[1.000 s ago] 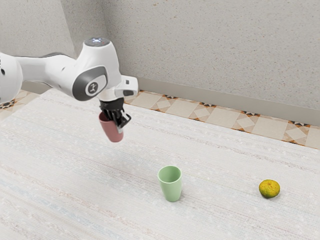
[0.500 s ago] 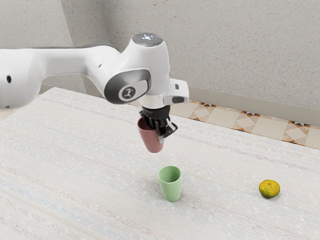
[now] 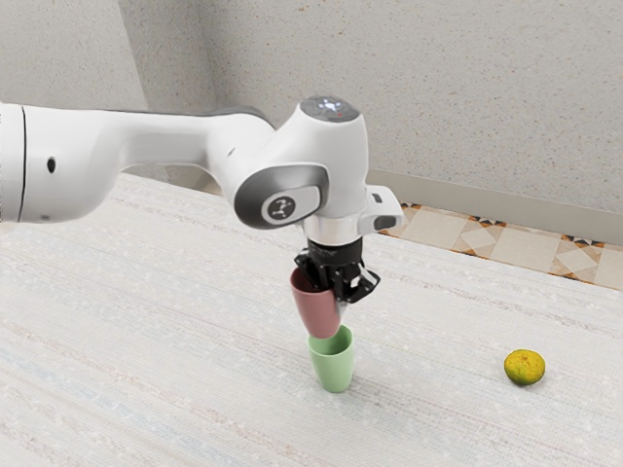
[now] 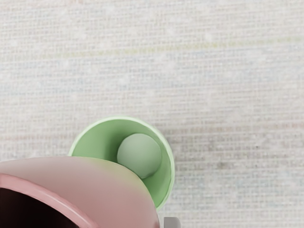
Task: Place the left cup onto the right cup
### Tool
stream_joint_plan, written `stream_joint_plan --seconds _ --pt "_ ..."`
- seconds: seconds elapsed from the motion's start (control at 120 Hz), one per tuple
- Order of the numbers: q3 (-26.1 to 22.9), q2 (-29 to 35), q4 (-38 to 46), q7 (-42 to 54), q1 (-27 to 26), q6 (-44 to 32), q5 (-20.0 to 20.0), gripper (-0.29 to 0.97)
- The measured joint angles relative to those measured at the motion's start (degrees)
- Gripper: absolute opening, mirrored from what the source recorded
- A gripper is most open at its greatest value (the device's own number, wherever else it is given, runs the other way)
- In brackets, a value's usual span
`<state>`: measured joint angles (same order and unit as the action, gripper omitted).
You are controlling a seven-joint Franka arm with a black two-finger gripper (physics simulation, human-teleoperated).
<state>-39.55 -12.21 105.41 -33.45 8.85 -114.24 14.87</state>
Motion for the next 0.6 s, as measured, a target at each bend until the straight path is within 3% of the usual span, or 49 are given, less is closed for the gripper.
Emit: stream_joint_plan --seconds 0.6 --pt "0.21 -5.21 -0.19 -9.93 0.05 -4.08 3.40 -0.10"
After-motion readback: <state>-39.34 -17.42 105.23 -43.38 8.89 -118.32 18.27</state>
